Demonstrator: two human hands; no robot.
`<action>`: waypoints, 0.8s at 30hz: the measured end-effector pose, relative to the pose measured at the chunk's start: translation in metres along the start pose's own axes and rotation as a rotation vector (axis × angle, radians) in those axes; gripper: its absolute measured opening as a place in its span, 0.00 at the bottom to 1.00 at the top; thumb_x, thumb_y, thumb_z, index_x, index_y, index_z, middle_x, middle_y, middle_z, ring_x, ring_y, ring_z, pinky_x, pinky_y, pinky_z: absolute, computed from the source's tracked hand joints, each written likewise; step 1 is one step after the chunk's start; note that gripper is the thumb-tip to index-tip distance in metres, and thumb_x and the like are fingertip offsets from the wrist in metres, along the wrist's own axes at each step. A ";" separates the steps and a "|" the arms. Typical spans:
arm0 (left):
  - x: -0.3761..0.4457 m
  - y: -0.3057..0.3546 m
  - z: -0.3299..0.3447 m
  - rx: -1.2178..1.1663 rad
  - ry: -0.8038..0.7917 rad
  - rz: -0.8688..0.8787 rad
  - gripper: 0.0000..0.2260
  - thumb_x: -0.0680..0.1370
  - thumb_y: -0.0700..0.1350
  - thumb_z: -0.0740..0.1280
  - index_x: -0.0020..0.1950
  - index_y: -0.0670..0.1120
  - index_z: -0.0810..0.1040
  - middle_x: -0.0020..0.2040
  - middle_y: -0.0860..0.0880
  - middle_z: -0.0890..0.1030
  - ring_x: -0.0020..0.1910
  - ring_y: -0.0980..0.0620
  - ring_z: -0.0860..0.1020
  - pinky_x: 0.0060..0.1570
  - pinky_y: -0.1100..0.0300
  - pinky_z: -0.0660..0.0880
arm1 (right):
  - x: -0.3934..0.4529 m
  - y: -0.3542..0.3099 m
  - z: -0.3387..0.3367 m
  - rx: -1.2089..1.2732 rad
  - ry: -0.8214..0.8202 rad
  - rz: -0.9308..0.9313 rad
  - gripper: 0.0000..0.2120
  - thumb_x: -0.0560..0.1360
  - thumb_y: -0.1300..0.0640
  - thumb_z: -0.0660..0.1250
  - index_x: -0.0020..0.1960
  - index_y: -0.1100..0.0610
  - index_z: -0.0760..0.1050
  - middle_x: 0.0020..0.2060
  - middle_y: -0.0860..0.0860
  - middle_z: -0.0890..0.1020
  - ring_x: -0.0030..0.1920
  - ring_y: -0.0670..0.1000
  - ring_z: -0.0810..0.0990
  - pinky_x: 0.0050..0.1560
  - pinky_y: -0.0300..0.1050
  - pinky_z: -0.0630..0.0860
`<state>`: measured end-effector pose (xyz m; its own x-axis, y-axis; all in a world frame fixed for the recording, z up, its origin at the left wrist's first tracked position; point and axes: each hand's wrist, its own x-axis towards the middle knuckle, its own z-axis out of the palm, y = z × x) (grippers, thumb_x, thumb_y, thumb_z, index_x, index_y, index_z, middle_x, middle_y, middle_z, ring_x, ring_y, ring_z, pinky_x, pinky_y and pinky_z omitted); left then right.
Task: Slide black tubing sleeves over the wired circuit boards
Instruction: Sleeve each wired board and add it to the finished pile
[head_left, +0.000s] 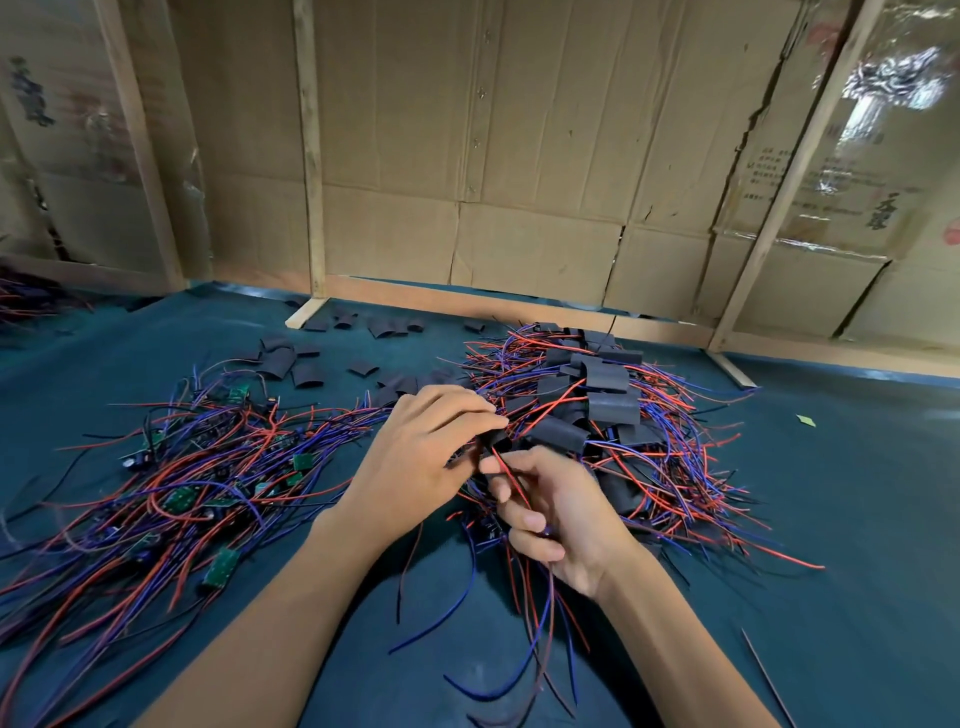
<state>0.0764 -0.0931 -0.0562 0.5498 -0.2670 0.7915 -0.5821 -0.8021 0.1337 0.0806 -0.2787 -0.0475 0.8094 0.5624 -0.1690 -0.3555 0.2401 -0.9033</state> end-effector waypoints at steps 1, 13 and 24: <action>0.001 0.001 0.000 0.027 -0.002 0.022 0.19 0.71 0.35 0.75 0.60 0.47 0.83 0.59 0.52 0.81 0.62 0.47 0.77 0.52 0.48 0.73 | 0.000 -0.001 0.000 0.067 -0.007 0.002 0.11 0.72 0.61 0.60 0.49 0.65 0.76 0.34 0.54 0.74 0.24 0.47 0.63 0.17 0.35 0.59; -0.001 -0.004 -0.003 -0.059 0.035 -0.041 0.17 0.72 0.30 0.72 0.59 0.42 0.83 0.57 0.46 0.80 0.55 0.46 0.79 0.55 0.51 0.76 | -0.001 0.002 0.010 0.193 0.027 -0.028 0.09 0.80 0.69 0.62 0.55 0.63 0.80 0.43 0.60 0.81 0.43 0.60 0.86 0.37 0.50 0.84; -0.002 -0.007 -0.005 -0.014 0.039 -0.049 0.17 0.73 0.35 0.73 0.61 0.44 0.82 0.57 0.48 0.80 0.53 0.48 0.80 0.51 0.50 0.76 | -0.004 -0.007 0.004 0.318 0.016 0.043 0.13 0.65 0.65 0.55 0.49 0.59 0.66 0.38 0.60 0.73 0.29 0.51 0.62 0.25 0.40 0.58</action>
<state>0.0763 -0.0843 -0.0562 0.5542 -0.2066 0.8064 -0.5635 -0.8061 0.1808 0.0775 -0.2795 -0.0393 0.7969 0.5656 -0.2123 -0.5155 0.4534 -0.7271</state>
